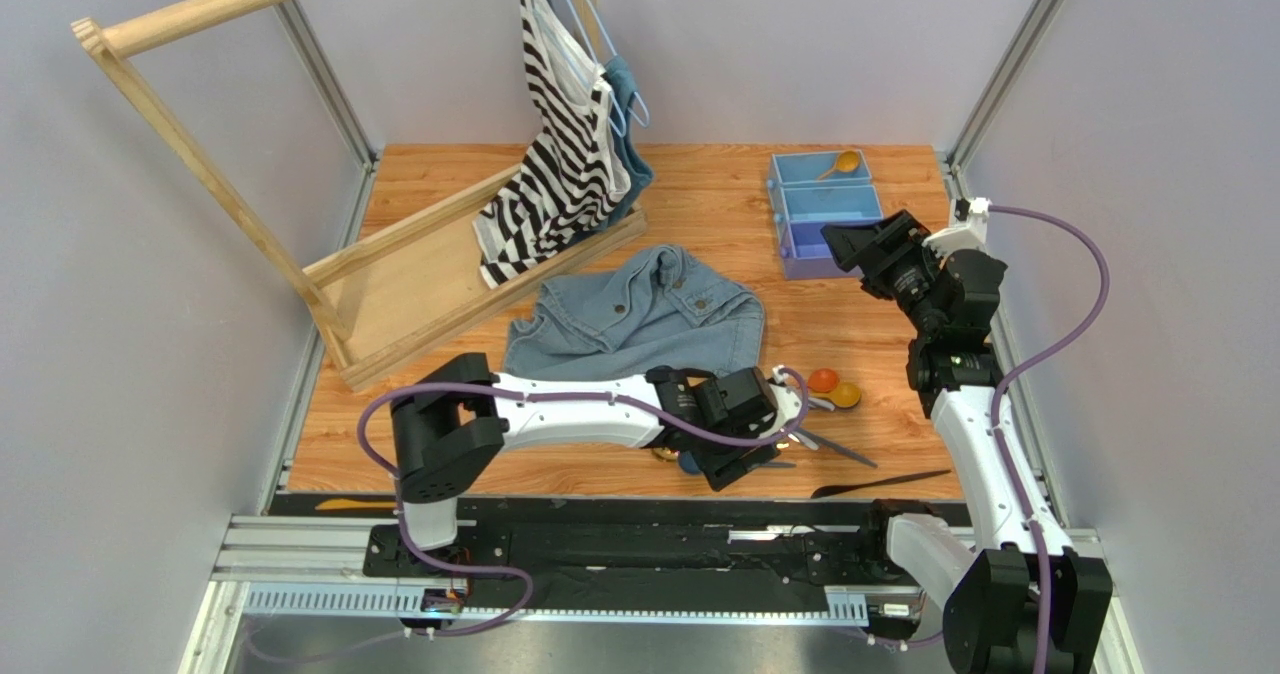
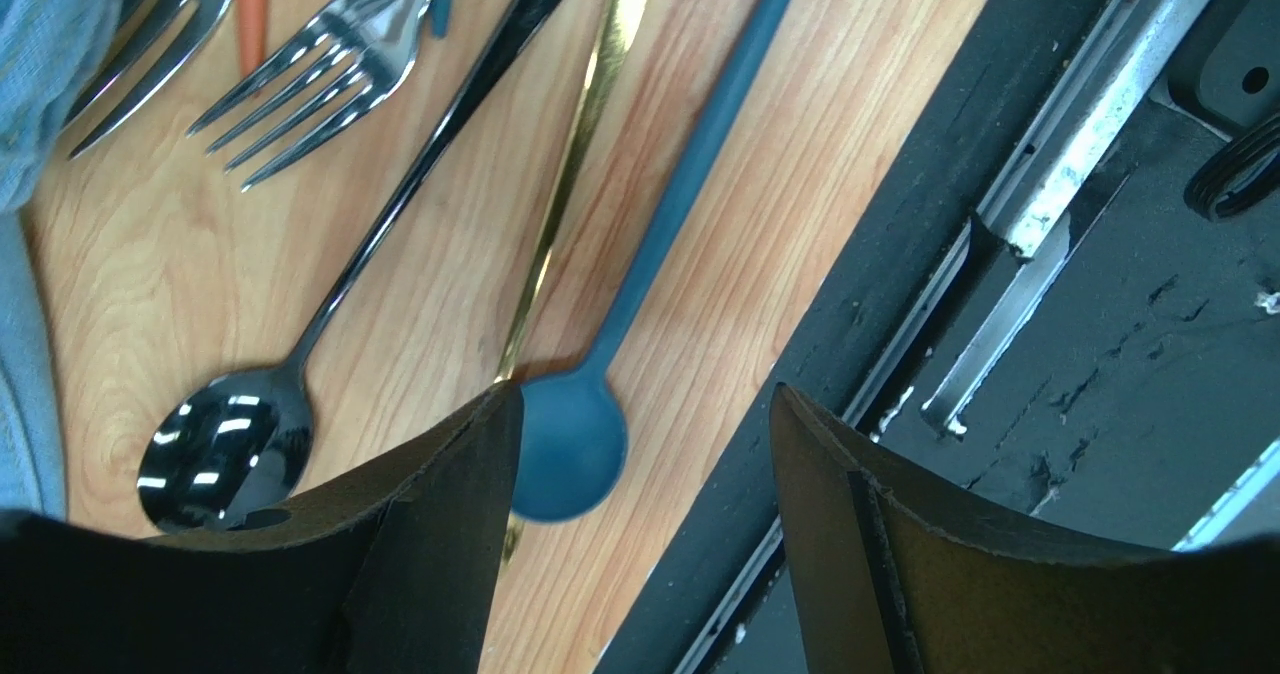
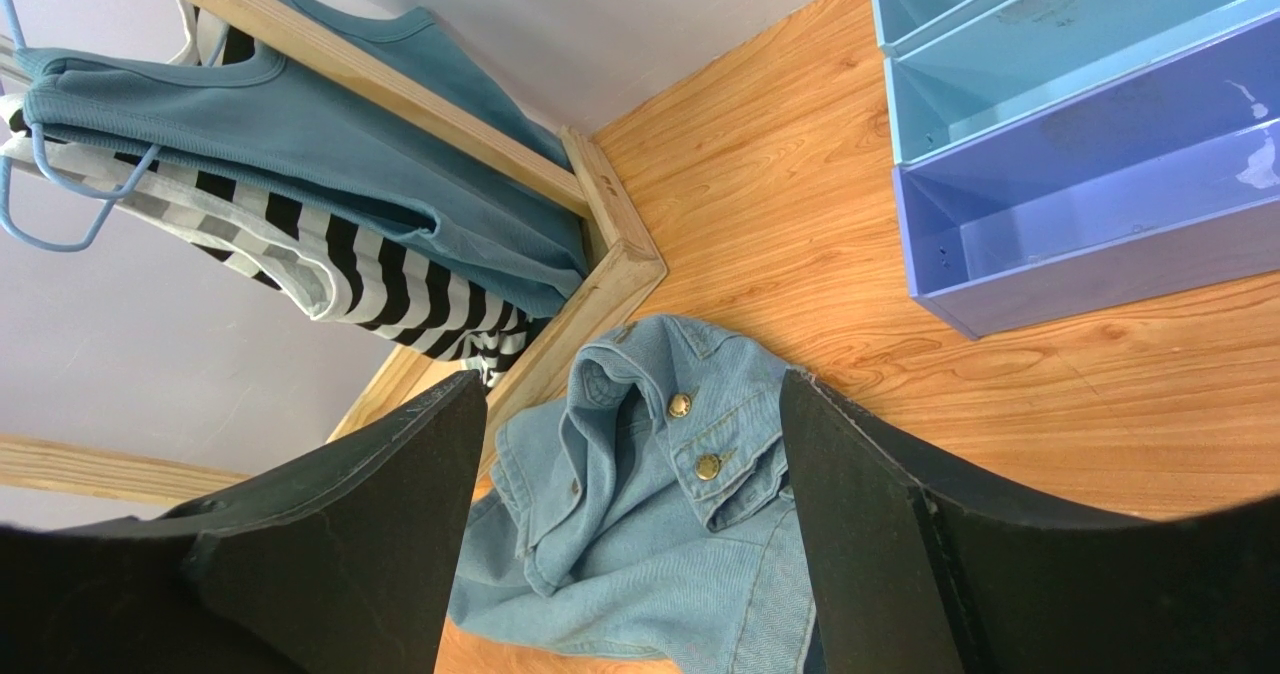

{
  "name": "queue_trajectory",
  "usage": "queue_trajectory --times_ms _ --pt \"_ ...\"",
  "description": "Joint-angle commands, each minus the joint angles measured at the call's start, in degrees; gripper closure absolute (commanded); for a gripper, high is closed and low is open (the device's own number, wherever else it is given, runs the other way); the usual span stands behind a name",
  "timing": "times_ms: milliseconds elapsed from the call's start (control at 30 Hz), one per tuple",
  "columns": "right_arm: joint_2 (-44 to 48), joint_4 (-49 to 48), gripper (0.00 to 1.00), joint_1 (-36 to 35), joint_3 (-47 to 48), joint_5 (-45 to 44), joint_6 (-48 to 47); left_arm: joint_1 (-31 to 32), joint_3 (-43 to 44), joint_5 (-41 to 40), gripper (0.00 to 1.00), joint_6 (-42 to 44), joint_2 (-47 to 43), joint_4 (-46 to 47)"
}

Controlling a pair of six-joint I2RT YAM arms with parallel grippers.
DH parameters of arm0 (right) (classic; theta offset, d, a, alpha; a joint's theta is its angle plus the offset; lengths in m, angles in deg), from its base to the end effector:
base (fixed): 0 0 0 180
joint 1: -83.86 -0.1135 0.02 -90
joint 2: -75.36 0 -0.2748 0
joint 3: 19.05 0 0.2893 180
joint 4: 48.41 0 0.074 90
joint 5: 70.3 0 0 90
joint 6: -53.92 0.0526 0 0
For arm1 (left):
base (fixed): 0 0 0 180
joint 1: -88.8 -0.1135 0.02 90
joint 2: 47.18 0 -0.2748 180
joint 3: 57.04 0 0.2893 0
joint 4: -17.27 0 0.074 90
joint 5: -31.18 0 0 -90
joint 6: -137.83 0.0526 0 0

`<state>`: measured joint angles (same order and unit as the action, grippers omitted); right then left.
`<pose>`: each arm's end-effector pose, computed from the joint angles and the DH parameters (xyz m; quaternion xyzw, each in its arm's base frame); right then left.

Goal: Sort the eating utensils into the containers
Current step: Place the spoon in the storage box.

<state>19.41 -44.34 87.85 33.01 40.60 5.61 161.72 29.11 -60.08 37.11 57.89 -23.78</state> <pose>0.2774 -0.0005 0.3045 0.1783 0.7300 0.3380 0.5666 0.1269 -0.4092 0.1754 0.4964 0.8285 -0.1648 0.2001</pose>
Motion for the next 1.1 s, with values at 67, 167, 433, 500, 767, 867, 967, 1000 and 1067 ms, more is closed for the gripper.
queue_trajectory --times_ms 67,167,433,500,767,867,967,1000,1067 --pt "0.22 -1.15 0.24 0.14 0.42 -0.16 -0.82 1.87 5.81 -3.31 0.37 2.90 3.99 -3.44" --pt "0.22 -0.97 0.24 0.23 0.42 -0.08 -0.82 1.96 7.04 -3.84 0.38 3.42 5.31 -4.32" --pt "0.31 -1.15 0.24 0.67 0.42 0.45 -0.47 2.22 10.20 -5.69 0.45 4.48 9.61 -6.16" --pt "0.31 -1.15 0.24 0.76 0.42 0.54 -0.38 2.40 11.08 -5.51 0.50 4.74 10.32 -6.43" --pt "0.22 -1.24 0.24 1.72 0.16 1.24 -0.03 3.10 13.19 -6.04 0.67 5.62 13.48 -8.00" --pt "0.22 -1.24 0.24 1.99 0.16 1.42 0.14 3.28 13.98 -7.09 0.83 5.54 14.45 -8.53" --pt "0.48 -1.33 0.24 2.51 -0.02 1.68 0.14 3.54 15.21 -10.51 0.96 4.31 14.72 -9.67" --pt "0.66 -1.33 0.24 2.60 -0.11 1.77 0.40 3.54 15.47 -11.04 1.00 4.13 14.54 -10.03" --pt "0.92 -1.33 0.24 3.13 -0.19 2.12 0.49 3.54 16.26 -12.98 1.00 3.69 13.93 -10.73"
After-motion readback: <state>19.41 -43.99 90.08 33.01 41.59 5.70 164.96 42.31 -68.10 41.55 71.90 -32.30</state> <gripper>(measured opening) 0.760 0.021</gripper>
